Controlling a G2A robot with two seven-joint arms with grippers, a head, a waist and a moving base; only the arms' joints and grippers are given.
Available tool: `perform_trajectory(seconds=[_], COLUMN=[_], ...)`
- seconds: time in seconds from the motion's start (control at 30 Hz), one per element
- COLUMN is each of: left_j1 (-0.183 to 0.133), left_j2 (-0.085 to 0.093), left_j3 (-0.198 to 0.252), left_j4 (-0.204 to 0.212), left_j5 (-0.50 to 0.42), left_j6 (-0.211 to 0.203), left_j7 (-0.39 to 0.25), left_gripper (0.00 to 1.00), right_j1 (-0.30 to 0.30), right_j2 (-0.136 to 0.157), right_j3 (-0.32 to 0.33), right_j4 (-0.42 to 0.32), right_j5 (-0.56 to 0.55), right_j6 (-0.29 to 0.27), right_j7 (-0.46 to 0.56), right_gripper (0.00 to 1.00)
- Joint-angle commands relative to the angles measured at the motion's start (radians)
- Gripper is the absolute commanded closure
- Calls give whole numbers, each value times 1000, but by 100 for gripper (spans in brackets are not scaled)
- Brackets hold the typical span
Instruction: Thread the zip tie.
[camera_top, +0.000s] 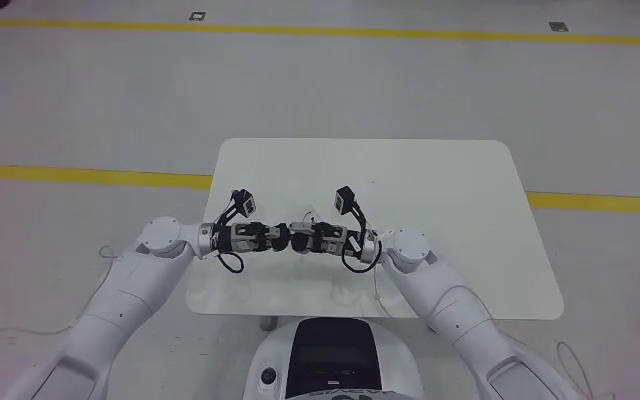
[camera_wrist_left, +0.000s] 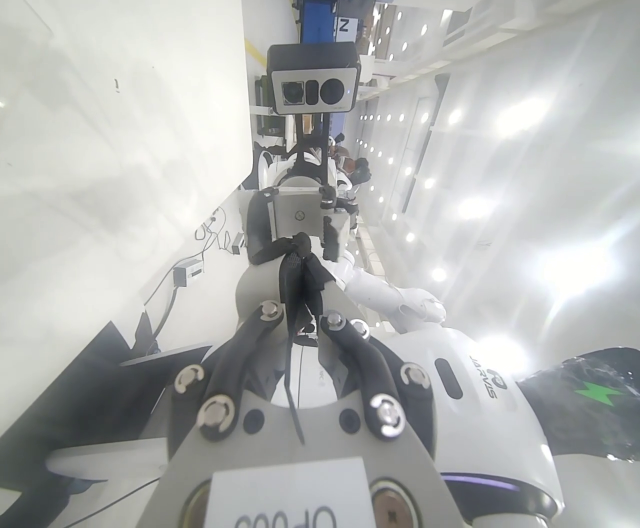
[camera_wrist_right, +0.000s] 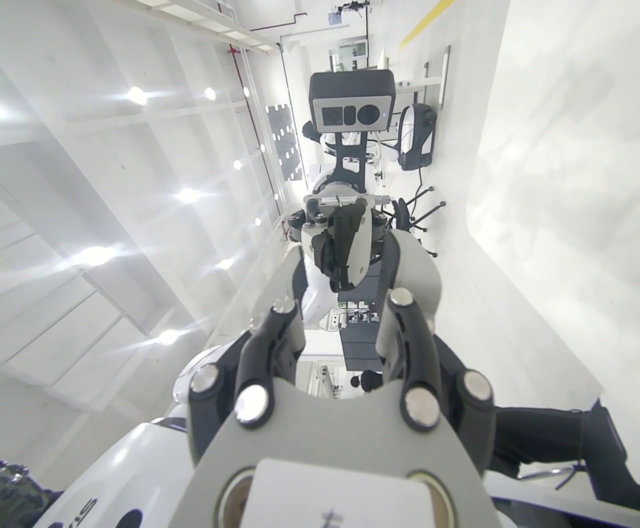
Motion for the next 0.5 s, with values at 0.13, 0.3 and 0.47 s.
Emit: perform_trajectory(seconds=[0.13,0.3,0.47], left_j1=[3,4,2], left_j2=[1,2,1], left_j3=[-7,-14,-21], left_j4=[-1,1,14], left_j5=[-2,1,-18], left_j6=[0,-4,-15], left_j7=[-5,-11,-36], left_gripper=[100,100,100], right_j1=[-3,-13,-22], right_j2=[3,9,11], right_j3=[5,22,32], right_j4=[-4,-10,-16], right_j5=[2,8,16], right_j6=[1,-3,-4], right_j7=[-6,-25,-45], right_gripper=[0,0,0])
